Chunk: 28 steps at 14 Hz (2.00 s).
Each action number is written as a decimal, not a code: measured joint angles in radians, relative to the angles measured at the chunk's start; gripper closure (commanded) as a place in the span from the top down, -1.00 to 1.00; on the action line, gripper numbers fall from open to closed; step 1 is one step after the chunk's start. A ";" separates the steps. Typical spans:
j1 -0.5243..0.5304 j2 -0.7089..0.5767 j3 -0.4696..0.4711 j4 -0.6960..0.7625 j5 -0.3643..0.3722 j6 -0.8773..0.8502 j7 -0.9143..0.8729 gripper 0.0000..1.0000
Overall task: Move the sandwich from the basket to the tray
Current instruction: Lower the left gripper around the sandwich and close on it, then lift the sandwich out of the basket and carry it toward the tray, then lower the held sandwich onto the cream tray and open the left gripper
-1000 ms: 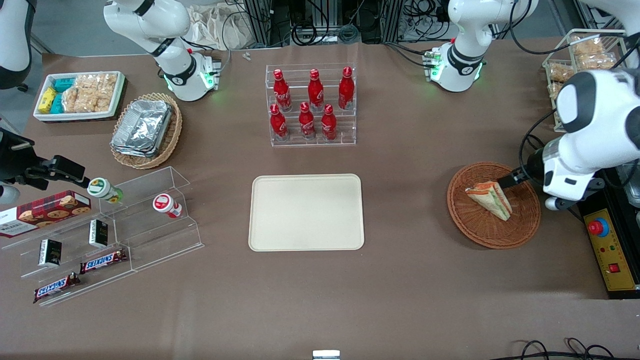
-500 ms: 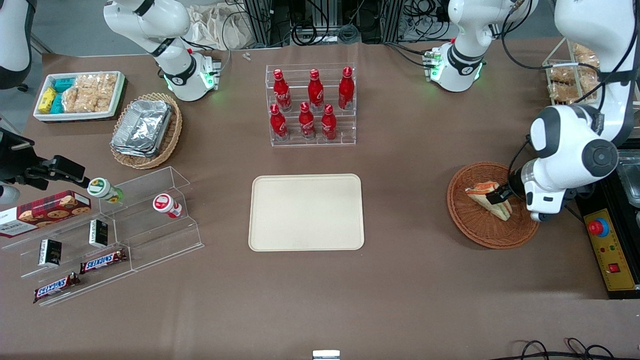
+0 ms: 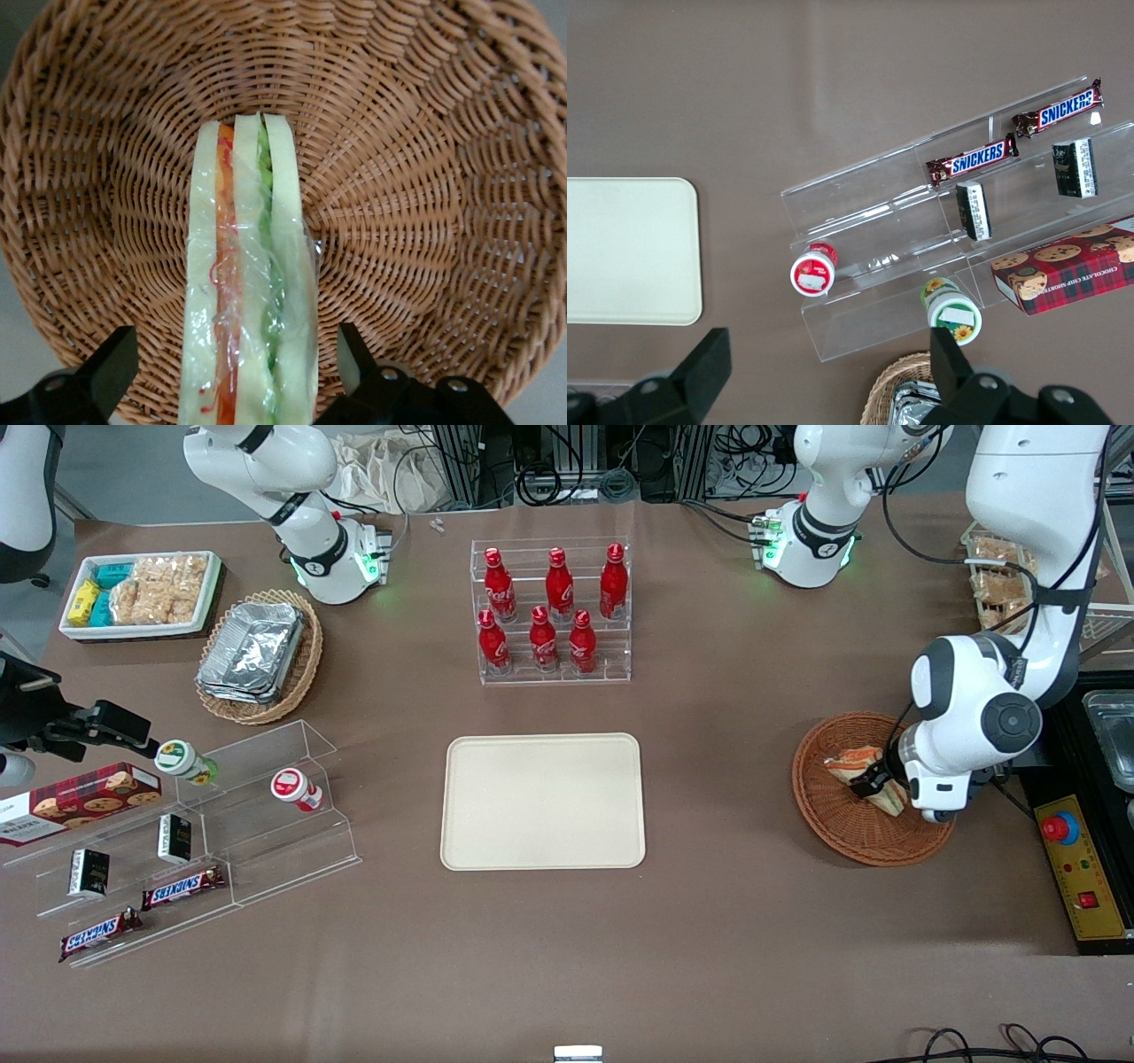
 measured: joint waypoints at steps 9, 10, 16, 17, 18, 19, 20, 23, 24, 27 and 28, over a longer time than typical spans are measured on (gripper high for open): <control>-0.001 -0.056 -0.007 0.032 0.011 -0.060 0.001 -1.00; -0.001 -0.099 -0.011 0.059 0.011 -0.152 0.007 -1.00; -0.010 -0.230 -0.204 0.309 -0.047 -0.595 0.102 -1.00; -0.012 -0.228 -0.247 0.337 -0.061 -0.607 0.107 -1.00; -0.013 -0.224 -0.293 0.360 -0.070 -0.611 0.110 -1.00; -0.014 -0.221 -0.337 0.375 -0.074 -0.612 0.111 -1.00; -0.015 -0.218 -0.376 0.385 -0.082 -0.612 0.111 -1.00; -0.018 -0.194 -0.481 0.398 -0.116 -0.574 0.136 -1.00; -0.026 -0.174 -0.515 0.402 -0.109 -0.551 0.142 -1.00; -0.108 -0.082 -0.551 0.403 -0.054 -0.445 0.142 -1.00; -0.130 -0.038 -0.551 0.403 -0.045 -0.397 0.138 -1.00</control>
